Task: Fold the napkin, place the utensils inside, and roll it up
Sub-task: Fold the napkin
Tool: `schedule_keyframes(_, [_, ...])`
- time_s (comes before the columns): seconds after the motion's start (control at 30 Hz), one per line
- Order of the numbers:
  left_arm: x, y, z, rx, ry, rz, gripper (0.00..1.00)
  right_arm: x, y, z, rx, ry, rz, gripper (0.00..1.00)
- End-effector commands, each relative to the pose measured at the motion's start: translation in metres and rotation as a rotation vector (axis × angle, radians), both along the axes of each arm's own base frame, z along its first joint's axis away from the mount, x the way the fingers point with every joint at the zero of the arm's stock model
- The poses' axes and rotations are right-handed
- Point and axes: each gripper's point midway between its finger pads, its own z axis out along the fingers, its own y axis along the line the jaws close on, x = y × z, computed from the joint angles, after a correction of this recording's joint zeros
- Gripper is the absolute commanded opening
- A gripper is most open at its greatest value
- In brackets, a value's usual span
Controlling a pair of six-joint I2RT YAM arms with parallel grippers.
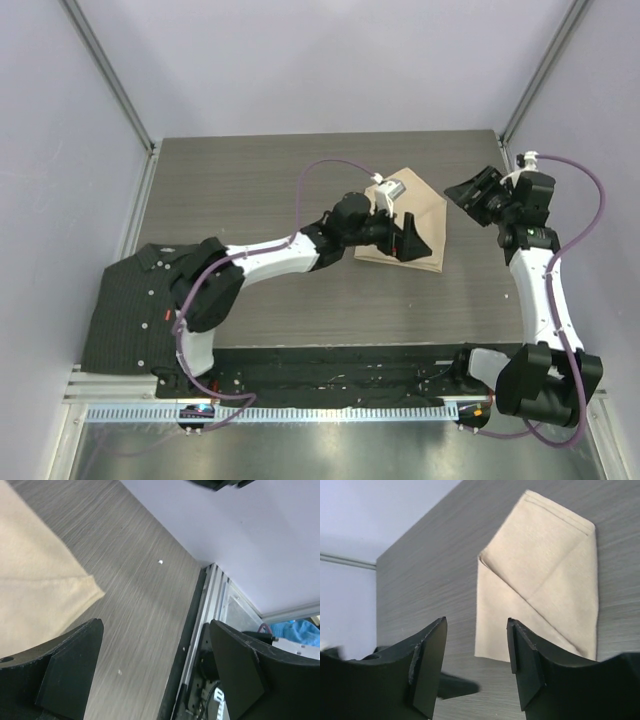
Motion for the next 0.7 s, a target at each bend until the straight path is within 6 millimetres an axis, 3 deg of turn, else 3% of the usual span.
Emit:
schedule_keyframes(0.0, [0.012, 0.048, -0.01, 0.105, -0.027, 0.147, 0.93, -0.014, 0.0, -0.06, -0.013, 0.154, 0.03, 0.6])
schedule_keyframes(0.07, [0.019, 0.077, -0.036, 0.199, 0.02, 0.236, 0.93, -0.023, -0.004, -0.092, -0.036, 0.235, 0.023, 0.61])
schedule_keyframes(0.27, [0.033, 0.142, -0.062, 0.338, 0.134, 0.402, 0.92, -0.044, -0.013, -0.155, -0.075, 0.414, 0.0, 0.61])
schedule_keyframes(0.43, [0.044, 0.173, -0.066, 0.309, 0.193, 0.483, 0.92, -0.049, -0.015, -0.182, -0.089, 0.488, 0.006, 0.61])
schedule_keyframes(0.67, [0.049, 0.19, -0.074, 0.302, 0.244, 0.513, 0.92, -0.045, -0.028, -0.198, -0.14, 0.534, -0.02, 0.6])
